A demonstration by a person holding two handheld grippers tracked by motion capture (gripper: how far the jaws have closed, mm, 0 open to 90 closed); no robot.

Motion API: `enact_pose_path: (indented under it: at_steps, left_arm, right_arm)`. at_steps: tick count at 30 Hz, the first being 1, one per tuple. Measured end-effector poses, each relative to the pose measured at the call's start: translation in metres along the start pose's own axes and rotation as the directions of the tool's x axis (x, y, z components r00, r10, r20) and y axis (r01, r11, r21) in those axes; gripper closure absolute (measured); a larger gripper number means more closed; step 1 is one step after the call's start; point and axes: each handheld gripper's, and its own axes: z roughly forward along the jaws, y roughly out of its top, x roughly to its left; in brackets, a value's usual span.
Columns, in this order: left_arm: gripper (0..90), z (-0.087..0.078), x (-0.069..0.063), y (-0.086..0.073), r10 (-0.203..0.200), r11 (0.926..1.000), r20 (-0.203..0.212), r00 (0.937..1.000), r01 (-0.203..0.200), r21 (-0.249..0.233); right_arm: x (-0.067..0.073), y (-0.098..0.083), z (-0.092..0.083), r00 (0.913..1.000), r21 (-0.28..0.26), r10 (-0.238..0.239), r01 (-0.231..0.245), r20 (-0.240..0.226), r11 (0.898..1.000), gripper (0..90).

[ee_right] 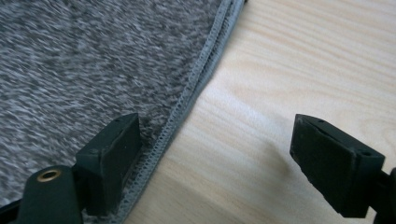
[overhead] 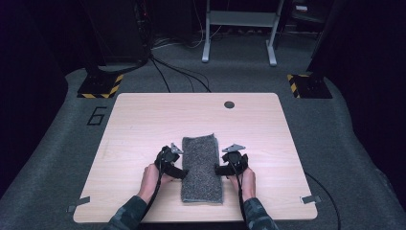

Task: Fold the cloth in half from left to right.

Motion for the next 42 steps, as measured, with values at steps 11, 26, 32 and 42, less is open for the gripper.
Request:
enact_pose_path:
  at_steps: [11, 26, 32, 42]
  left_arm:
    - [14.6, -0.009, -0.004, -0.014, 0.008, 1.0000, 0.021, 0.9997, -0.008, -0.002]
    - [16.0, 0.001, 0.057, 0.028, -0.175, 0.9824, 0.016, 0.9845, 0.175, -0.066]
    - [17.4, 0.014, 0.066, 0.045, -0.193, 0.9802, 0.003, 0.9813, 0.193, -0.046]
    - [20.9, 0.032, 0.072, 0.057, -0.201, 0.9796, -0.005, 0.9796, 0.201, 0.000]
  right_arm:
    - [0.007, -0.009, -0.009, 0.9993, 0.002, -0.012, 0.012, -0.034, 1.000, 19.2]
    - [-0.021, 0.045, 0.017, 0.9954, -0.043, 0.069, -0.072, -0.066, 0.997, 32.2]
    - [-0.029, 0.062, 0.034, 0.9904, -0.026, 0.110, -0.113, -0.083, 0.993, 39.7]
    - [-0.027, 0.076, 0.054, 0.9902, 0.036, 0.111, -0.108, -0.085, 0.993, 47.2]
